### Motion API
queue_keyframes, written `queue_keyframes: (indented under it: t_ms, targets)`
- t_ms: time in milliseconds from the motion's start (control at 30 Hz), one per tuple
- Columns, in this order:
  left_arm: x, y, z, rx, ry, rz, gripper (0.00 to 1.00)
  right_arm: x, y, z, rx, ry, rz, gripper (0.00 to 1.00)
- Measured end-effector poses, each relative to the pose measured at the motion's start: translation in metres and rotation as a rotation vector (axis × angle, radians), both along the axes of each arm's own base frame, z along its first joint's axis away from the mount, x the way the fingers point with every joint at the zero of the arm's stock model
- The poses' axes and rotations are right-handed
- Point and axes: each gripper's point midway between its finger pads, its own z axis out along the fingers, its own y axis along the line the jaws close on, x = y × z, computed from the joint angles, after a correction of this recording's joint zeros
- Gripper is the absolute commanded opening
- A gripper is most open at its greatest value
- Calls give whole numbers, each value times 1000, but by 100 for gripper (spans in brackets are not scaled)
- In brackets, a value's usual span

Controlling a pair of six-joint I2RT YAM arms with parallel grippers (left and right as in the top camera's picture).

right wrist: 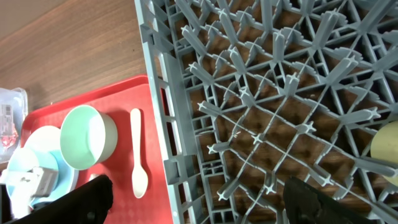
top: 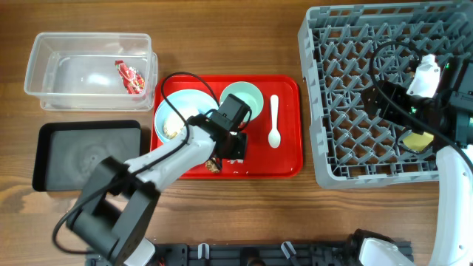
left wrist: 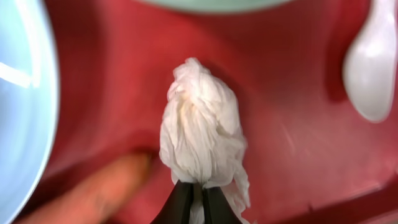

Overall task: Sort waste into correct bins and load items into the dishwasher rack
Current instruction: 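Grasp the white tissue with the left gripper and carry it left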

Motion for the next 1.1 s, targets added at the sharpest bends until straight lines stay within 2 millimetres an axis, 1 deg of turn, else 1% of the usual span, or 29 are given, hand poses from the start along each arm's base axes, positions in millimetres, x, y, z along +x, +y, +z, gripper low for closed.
queue_keyframes:
  t_ms: [67, 100, 133, 200, 233, 267, 300, 333, 367, 400, 433, 500, 567, 633, 700, 733, 767, 800, 833, 867, 933, 1033, 1067, 1100]
  targets:
    - [1, 3, 18, -16, -28, 8, 4, 0, 0, 0, 0, 0, 0, 89]
    - [4, 8, 32, -28, -61, 22, 4, 0, 0, 0, 0, 0, 0, 90]
    - [13, 16, 54, -47, -124, 53, 4, 0, 0, 0, 0, 0, 0, 89]
    - [35, 40, 99, -75, -271, 141, 4, 0, 0, 0, 0, -1, 0, 89]
    - [48, 60, 124, -76, -360, 206, 4, 0, 0, 0, 0, 0, 0, 89]
    - [57, 74, 140, -79, -420, 255, 4, 0, 0, 0, 0, -1, 0, 90]
    - [71, 103, 165, -70, -520, 349, 4, 0, 0, 0, 0, 0, 0, 89]
    - [78, 118, 176, -64, -564, 397, 4, 0, 0, 0, 0, 0, 0, 90]
    - [87, 138, 188, -55, -618, 463, 4, 0, 0, 0, 0, 0, 0, 89]
    - [98, 163, 198, -43, -670, 538, 4, 0, 0, 0, 0, 0, 0, 89]
    - [105, 184, 202, -20, -696, 599, 4, 0, 0, 0, 0, -1, 0, 90]
    - [119, 214, 202, 6, -732, 683, 4, 0, 0, 0, 0, 0, 0, 89]
    - [133, 237, 194, 30, -741, 742, 5, 0, 0, 0, 0, 0, 0, 90]
    - [148, 260, 177, 59, -733, 797, 12, 0, 0, 0, -1, -2, 0, 90]
    - [160, 279, 156, 89, -713, 838, 45, 1, 0, 0, -1, -3, 0, 89]
    - [164, 285, 149, 96, -712, 849, 54, 0, 0, 0, -1, -2, 0, 90]
    - [170, 291, 145, 97, -720, 861, 58, 1, 0, 0, -1, -3, 0, 90]
    - [174, 297, 137, 101, -717, 877, 59, 0, 0, 0, -1, -2, 0, 90]
    - [175, 302, 129, 112, -703, 886, 59, 1, 0, 0, -1, -3, 0, 90]
    - [176, 304, 128, 114, -703, 889, 59, 1, 0, 0, -1, -3, 0, 90]
    - [178, 304, 131, 107, -717, 885, 57, 1, 0, 0, -1, -3, 0, 90]
    - [178, 293, 144, 67, -735, 836, 54, 0, 0, 0, -1, -2, 0, 90]
    - [176, 286, 149, 44, -733, 814, 54, 0, 0, 0, -1, -2, 0, 90]
    - [173, 273, 155, 9, -726, 777, 54, 0, 0, 0, -1, -1, 0, 90]
